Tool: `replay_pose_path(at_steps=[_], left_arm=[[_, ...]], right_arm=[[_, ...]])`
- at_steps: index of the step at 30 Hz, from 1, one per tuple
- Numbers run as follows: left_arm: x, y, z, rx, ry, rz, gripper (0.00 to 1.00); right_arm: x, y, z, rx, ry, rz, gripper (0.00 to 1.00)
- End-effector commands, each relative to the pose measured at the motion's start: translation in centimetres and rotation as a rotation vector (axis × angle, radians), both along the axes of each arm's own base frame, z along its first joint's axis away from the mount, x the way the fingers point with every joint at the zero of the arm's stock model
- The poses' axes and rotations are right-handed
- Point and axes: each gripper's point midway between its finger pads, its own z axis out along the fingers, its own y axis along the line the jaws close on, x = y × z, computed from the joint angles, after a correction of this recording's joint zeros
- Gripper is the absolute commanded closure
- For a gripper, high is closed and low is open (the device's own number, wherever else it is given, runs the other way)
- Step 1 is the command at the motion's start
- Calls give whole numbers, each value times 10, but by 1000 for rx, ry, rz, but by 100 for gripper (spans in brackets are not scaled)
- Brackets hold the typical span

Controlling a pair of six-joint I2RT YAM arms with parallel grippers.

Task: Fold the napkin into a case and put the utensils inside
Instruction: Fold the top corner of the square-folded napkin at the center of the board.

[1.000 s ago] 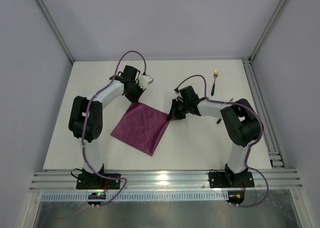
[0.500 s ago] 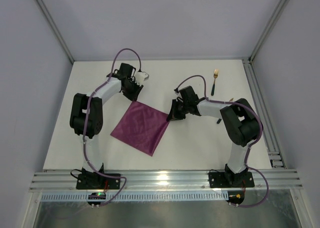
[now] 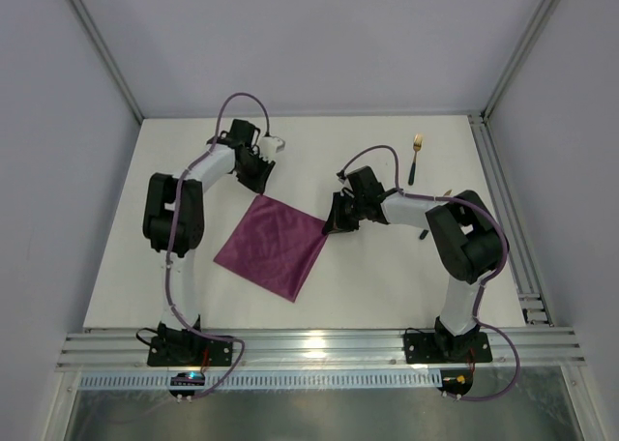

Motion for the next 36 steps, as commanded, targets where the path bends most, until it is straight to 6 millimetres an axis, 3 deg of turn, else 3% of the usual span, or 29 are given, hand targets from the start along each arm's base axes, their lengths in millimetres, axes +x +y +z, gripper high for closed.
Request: replay_pose_path(at_steps=[1, 4, 16, 24, 36], left_arm=[[-11, -2, -3, -39, 68, 11, 75], [-14, -2, -5, -41, 77, 5, 78], [-21, -7, 23, -86, 36, -8, 81], [-23, -3, 29, -78, 29, 23, 71], [-20, 6, 5, -17, 64, 53, 72]], right_arm=[[11, 5, 12, 21, -41, 0, 96], [12, 5, 13, 18, -44, 0, 96], [13, 3, 12, 9, -46, -3, 96], [11, 2, 11, 8, -44, -1, 96], [10, 1, 10, 8, -42, -2, 96]])
